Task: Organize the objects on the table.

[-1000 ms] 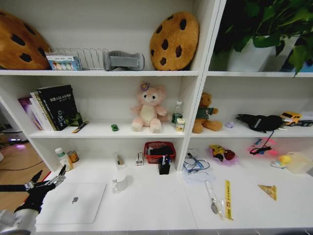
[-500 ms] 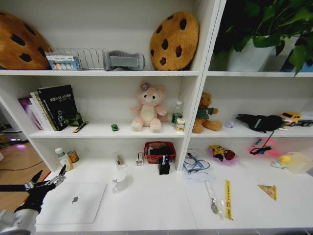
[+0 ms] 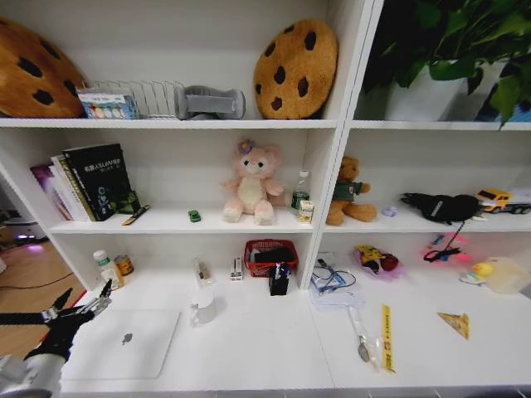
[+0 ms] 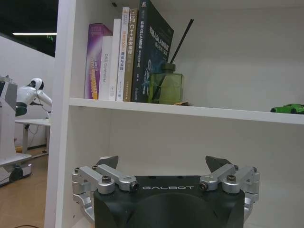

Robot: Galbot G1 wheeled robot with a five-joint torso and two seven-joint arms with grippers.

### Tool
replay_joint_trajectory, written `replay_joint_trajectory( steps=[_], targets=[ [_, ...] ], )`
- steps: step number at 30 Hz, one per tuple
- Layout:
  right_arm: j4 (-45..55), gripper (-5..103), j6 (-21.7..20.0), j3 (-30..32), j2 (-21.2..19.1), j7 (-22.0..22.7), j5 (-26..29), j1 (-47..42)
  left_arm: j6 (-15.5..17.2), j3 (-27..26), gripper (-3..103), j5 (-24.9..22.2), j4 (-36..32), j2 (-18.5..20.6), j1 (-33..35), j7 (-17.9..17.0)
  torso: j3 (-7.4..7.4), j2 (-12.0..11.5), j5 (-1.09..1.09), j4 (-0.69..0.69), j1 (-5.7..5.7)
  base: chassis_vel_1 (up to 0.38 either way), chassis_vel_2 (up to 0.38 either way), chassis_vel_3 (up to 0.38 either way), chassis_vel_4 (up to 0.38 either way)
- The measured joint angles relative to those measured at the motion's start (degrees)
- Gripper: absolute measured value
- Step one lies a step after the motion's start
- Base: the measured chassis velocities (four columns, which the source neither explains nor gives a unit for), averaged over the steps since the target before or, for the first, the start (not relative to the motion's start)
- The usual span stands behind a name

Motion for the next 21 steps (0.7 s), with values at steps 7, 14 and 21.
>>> replay_joint_trajectory(
  steps=[7,14,21],
  targets=[
    [-2.32,28,-1.03,-1.5,0.02,-0.64,-0.12,5.59,0.0,0.0,100,0.0,0.0,0.0,0.0,0.0,0.0,0.0,-0.02,0.01,0.01,0.0,0.0,0.0,0.0],
    [-4.16,42,-0.42,-2.56,0.54,-0.74,-1.51,5.37,0.0,0.0,100,0.0,0.0,0.0,0.0,0.0,0.0,0.0,-0.02,0.0,0.01,0.0,0.0,0.0,0.0],
    [-0.57,64,-0.08,-2.21,1.33,-0.47,-1.66,0.43,0.0,0.0,100,0.0,0.0,0.0,0.0,0.0,-0.01,0.01,-0.02,0.0,0.01,0.0,0.0,0.0,0.0]
  ],
)
